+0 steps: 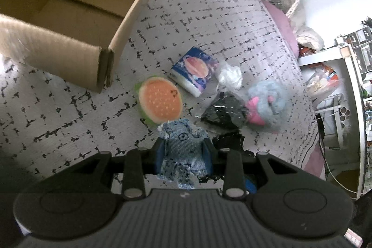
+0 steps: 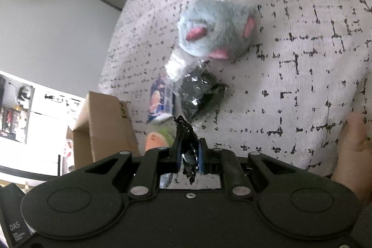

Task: Organize soft objects
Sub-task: 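Grasp the denim plush with left tool while right tool grasps the black fuzzy item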

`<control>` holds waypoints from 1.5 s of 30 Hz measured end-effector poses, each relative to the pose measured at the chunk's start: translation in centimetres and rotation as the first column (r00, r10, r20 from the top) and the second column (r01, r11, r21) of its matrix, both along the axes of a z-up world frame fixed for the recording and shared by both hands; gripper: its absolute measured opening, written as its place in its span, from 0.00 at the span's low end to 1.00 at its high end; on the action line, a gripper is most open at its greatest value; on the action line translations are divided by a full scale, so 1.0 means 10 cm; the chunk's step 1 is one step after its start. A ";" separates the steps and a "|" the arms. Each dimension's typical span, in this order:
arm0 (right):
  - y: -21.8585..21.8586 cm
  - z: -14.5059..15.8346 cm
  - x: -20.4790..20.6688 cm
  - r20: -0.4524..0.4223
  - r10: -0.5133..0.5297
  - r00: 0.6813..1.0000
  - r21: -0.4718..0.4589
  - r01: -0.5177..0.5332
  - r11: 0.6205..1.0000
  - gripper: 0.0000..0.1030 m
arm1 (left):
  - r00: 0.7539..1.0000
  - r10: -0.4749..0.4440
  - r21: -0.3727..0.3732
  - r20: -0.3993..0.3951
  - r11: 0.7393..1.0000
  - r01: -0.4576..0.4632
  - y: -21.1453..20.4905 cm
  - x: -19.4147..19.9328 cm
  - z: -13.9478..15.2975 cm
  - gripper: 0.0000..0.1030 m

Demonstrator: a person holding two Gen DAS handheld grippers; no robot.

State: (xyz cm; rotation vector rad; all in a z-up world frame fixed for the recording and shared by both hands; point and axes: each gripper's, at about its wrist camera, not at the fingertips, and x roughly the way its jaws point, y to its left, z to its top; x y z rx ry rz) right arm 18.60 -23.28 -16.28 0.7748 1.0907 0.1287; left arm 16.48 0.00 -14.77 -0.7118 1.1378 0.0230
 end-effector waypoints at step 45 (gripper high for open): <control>0.47 0.81 0.04 0.462 0.176 0.869 -0.019 -0.189 0.982 0.13 | 0.973 0.041 0.260 0.226 0.960 -0.101 0.90 -0.12 1.00 0.32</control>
